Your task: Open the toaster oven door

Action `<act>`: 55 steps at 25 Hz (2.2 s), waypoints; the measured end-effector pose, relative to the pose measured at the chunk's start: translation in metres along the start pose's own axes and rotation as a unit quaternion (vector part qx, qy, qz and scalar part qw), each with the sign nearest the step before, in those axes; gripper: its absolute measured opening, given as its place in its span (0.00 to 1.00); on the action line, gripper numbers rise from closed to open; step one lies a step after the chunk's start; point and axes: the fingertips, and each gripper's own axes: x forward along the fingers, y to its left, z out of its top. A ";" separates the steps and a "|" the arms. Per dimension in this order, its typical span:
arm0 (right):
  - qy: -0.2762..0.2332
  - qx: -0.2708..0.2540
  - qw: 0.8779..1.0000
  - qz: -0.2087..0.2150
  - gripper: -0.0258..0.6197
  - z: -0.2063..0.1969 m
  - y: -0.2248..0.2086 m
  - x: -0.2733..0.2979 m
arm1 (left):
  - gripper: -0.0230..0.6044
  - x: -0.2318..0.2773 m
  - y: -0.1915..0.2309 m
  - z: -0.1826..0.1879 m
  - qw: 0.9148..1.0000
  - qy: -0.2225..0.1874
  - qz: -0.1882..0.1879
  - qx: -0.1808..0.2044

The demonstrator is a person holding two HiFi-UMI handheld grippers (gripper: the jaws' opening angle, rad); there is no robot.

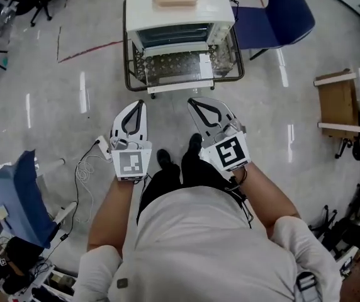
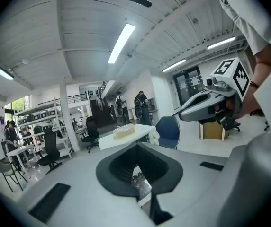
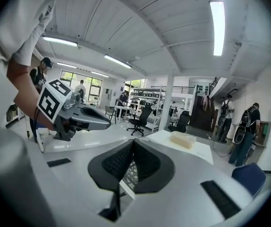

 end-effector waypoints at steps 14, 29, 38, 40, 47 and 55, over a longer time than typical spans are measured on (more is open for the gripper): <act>-0.015 0.019 0.998 -0.056 0.07 0.067 0.050 -0.047 | 0.06 -0.105 0.018 0.049 0.998 -0.027 -0.033 -0.042; 0.008 0.029 0.996 -0.089 0.07 0.071 0.108 -0.075 | 0.06 -0.153 0.020 0.036 0.994 -0.043 -0.071 -0.067; -0.002 0.020 0.996 -0.086 0.07 0.062 0.108 -0.114 | 0.06 -0.167 -0.026 0.039 0.994 -0.038 -0.089 -0.054; -0.009 0.017 0.996 -0.084 0.07 0.061 0.105 -0.128 | 0.06 -0.171 -0.038 0.047 0.994 -0.041 -0.083 -0.051; -0.024 0.010 0.997 -0.068 0.07 0.055 0.100 -0.190 | 0.06 -0.189 -0.090 0.074 0.995 -0.049 -0.070 -0.049; -0.030 -0.005 0.999 -0.043 0.07 0.035 0.099 -0.267 | 0.06 -0.214 -0.165 0.095 0.995 -0.058 -0.056 -0.061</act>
